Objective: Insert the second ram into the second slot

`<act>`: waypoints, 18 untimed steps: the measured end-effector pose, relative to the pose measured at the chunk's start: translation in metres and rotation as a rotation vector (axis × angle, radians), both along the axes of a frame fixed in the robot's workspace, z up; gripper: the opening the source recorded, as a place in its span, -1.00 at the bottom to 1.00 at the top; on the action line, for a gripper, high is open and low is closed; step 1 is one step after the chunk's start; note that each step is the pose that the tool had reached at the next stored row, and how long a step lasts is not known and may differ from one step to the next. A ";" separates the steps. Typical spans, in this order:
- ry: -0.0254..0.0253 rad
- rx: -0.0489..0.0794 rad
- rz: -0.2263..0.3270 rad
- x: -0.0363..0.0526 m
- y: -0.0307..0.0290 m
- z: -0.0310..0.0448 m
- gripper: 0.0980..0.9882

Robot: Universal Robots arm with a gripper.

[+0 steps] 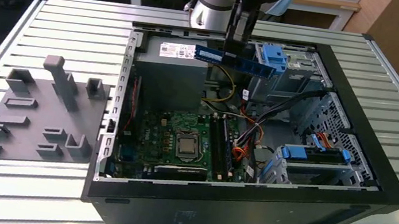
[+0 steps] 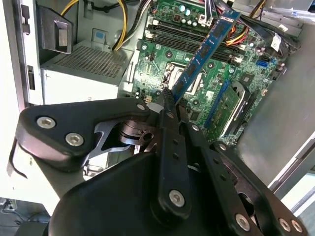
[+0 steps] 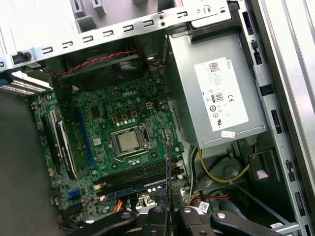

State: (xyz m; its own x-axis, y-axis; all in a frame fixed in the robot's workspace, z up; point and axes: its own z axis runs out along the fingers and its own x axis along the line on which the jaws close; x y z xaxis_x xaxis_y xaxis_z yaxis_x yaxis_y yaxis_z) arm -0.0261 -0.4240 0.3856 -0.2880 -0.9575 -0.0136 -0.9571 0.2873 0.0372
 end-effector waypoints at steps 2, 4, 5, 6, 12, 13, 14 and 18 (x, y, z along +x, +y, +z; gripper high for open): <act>-0.0001 0.000 -0.005 0.0000 -0.0007 -0.0002 -0.91; -0.0001 0.000 -0.008 0.0000 -0.0008 -0.0002 -0.91; -0.0001 0.000 -0.009 0.0000 -0.0009 -0.0002 -0.91; 0.0000 0.000 -0.010 0.0000 -0.0010 -0.0002 -0.91; 0.0000 0.000 -0.014 0.0000 -0.0015 -0.0004 -0.91; 0.0000 0.000 -0.014 0.0000 -0.0017 -0.0004 -0.91; 0.0000 0.000 -0.015 0.0000 -0.0019 -0.0004 -0.91; 0.0000 0.000 -0.018 0.0000 -0.0027 -0.0005 -0.91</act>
State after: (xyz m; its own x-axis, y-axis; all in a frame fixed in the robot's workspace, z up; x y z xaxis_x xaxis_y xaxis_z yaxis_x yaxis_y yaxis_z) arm -0.0261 -0.4267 0.3851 -0.3050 -0.9522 -0.0137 -0.9518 0.3044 0.0372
